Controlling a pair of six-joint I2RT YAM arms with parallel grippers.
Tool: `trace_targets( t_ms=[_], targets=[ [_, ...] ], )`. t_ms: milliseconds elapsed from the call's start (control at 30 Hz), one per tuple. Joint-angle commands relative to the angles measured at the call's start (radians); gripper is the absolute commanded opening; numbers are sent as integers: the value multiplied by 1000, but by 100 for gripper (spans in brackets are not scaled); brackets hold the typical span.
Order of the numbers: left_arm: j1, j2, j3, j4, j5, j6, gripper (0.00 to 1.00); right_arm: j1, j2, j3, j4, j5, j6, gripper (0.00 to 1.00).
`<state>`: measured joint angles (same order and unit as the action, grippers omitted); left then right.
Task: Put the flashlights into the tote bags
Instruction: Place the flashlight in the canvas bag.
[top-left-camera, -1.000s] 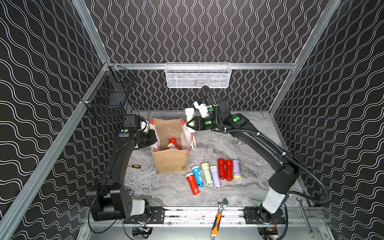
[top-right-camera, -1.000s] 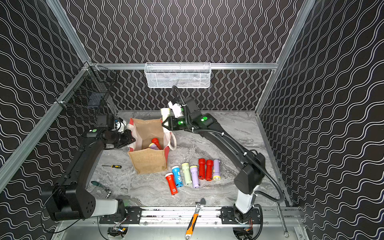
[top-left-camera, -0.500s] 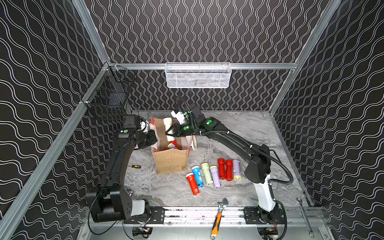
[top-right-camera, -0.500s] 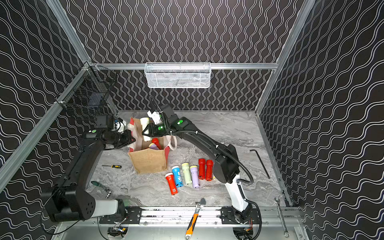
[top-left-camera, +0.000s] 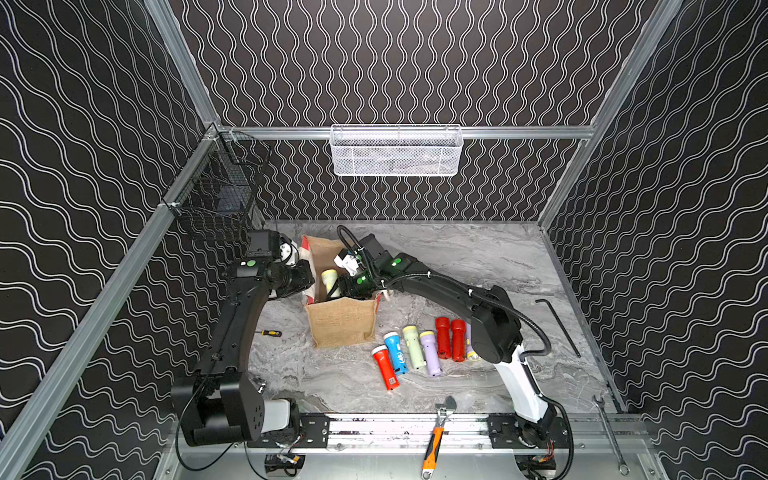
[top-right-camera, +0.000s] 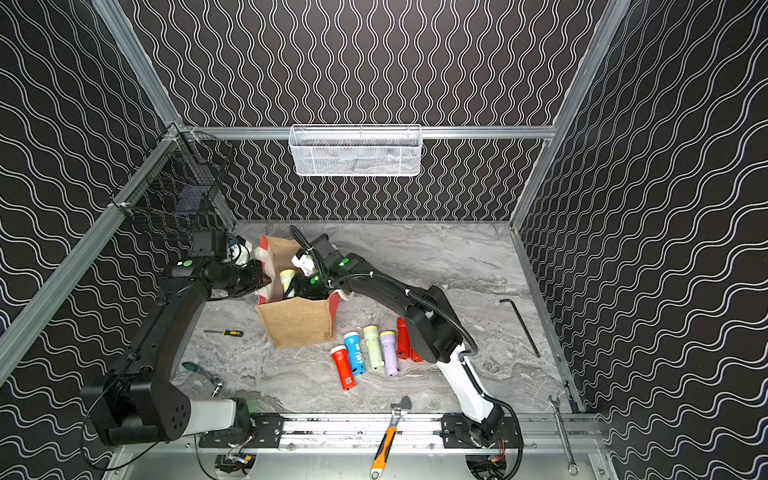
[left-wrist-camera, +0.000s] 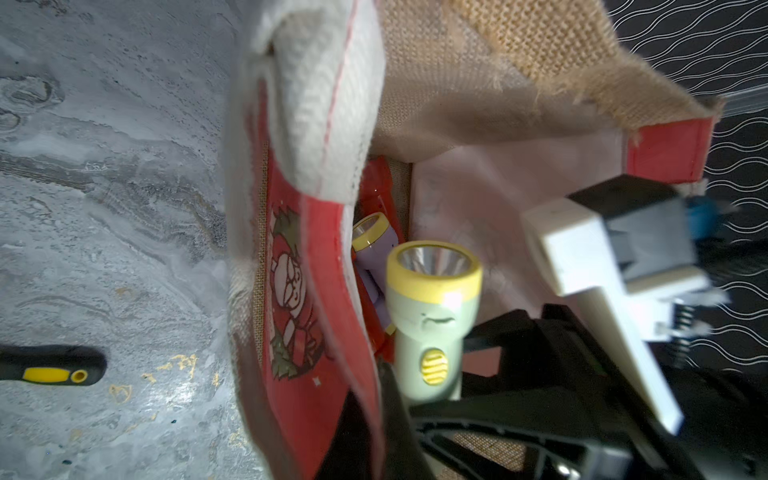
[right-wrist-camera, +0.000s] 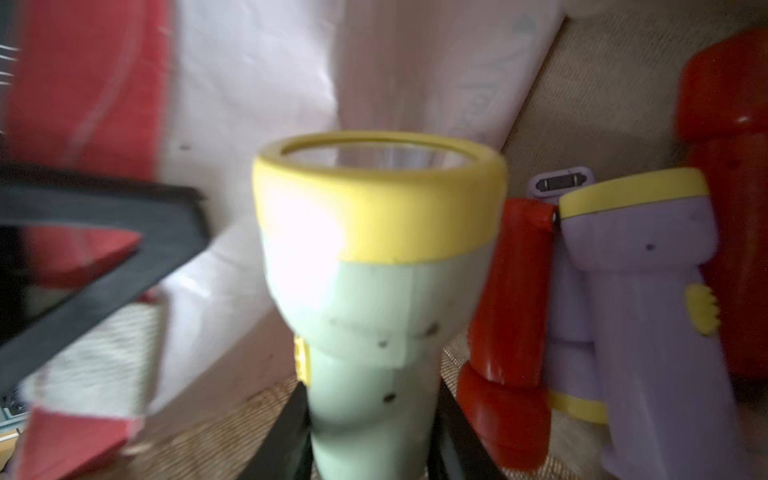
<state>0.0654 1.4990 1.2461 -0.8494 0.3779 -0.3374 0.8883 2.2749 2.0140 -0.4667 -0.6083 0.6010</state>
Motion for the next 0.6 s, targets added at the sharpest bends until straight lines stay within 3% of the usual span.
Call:
trace_targets(
  t_ms=[0,567],
  targets=[
    [1,-6,-2,29,11,11,4,3,35,1,51,-65,46,30],
    [1,-6,-8,27,4,12,3,2,112,3,-37,-10,61,37]
  ],
)
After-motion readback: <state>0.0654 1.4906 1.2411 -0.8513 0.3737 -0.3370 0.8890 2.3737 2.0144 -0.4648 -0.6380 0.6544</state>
